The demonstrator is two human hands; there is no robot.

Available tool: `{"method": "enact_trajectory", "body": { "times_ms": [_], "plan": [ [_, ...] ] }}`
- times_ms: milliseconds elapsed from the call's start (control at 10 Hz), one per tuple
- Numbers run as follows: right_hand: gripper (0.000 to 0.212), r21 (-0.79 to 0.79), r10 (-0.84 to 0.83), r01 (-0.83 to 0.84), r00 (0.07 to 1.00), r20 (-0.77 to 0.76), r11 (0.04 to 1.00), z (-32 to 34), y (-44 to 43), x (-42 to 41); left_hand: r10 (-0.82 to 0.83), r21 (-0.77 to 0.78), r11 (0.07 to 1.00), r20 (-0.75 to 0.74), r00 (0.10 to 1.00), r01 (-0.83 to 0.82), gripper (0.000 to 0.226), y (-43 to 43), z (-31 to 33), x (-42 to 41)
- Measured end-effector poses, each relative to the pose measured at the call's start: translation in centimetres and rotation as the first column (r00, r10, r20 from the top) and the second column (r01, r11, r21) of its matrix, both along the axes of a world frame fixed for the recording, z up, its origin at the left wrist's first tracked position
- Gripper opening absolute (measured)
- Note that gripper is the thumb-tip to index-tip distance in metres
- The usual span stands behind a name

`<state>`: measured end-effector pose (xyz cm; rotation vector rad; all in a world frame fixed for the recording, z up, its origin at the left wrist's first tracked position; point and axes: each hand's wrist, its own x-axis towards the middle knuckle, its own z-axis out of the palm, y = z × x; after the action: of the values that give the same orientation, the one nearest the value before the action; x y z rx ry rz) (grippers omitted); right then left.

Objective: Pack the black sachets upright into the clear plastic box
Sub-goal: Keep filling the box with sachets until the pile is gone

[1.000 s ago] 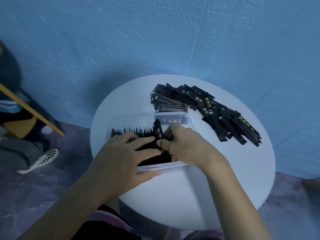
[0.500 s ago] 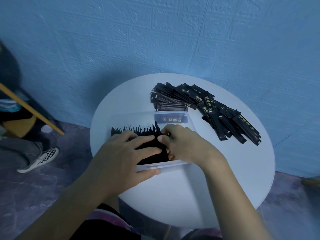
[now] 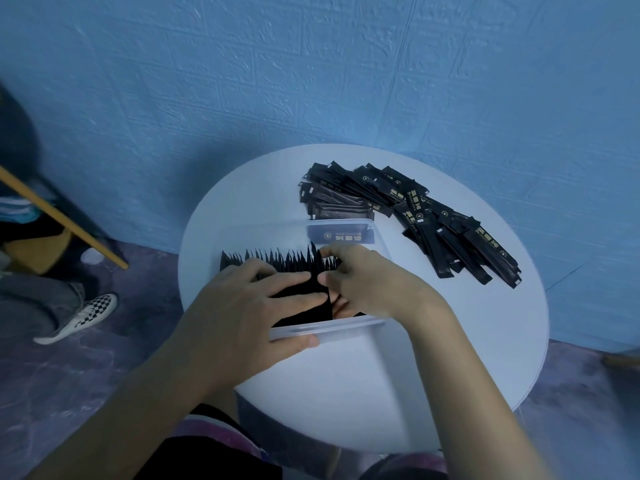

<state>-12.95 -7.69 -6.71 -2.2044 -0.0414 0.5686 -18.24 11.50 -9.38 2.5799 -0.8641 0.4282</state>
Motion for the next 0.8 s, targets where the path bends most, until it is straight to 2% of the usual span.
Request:
{"method": "enact_trajectory", "body": {
  "times_ms": [100,200,300,400,600,700,800],
  "plan": [
    [0.056,0.035,0.04,-0.039,0.999,-0.036,0.999,0.6,0.0,0.1,-0.008,0.024,1.0,0.096,0.995,0.005,0.047,0.1,-0.3,0.4],
    [0.058,0.081,0.073,-0.066,0.993,-0.088,0.994,1.5,0.1,0.0,-0.002,0.071,0.997,0.058,0.998,-0.003,0.047,0.5,-0.3,0.5],
    [0.046,0.095,0.079,-0.069,0.992,-0.1,0.993,1.7,0.2,0.1,-0.004,0.187,0.982,0.025,1.0,-0.001,0.052,1.2,-0.1,0.8],
    [0.045,0.074,0.067,-0.061,0.995,-0.072,0.995,1.5,0.1,0.1,-0.007,0.247,0.969,0.024,1.0,0.001,0.056,1.2,-0.1,0.8],
    [0.053,0.118,0.057,-0.048,0.996,-0.072,0.992,1.4,-0.2,-0.1,-0.024,0.289,0.957,0.045,0.999,0.01,0.053,1.2,-0.1,0.9],
    [0.047,0.169,0.023,-0.02,1.0,-0.015,0.985,2.1,-0.8,0.2,-0.032,0.296,0.955,0.032,0.999,0.021,0.05,1.3,-0.1,1.0],
    [0.034,0.291,-0.079,0.035,0.987,0.142,0.956,3.1,-2.3,1.0,-0.03,0.295,0.955,0.026,0.999,0.021,0.049,1.9,-0.1,0.9]
  ]
}}
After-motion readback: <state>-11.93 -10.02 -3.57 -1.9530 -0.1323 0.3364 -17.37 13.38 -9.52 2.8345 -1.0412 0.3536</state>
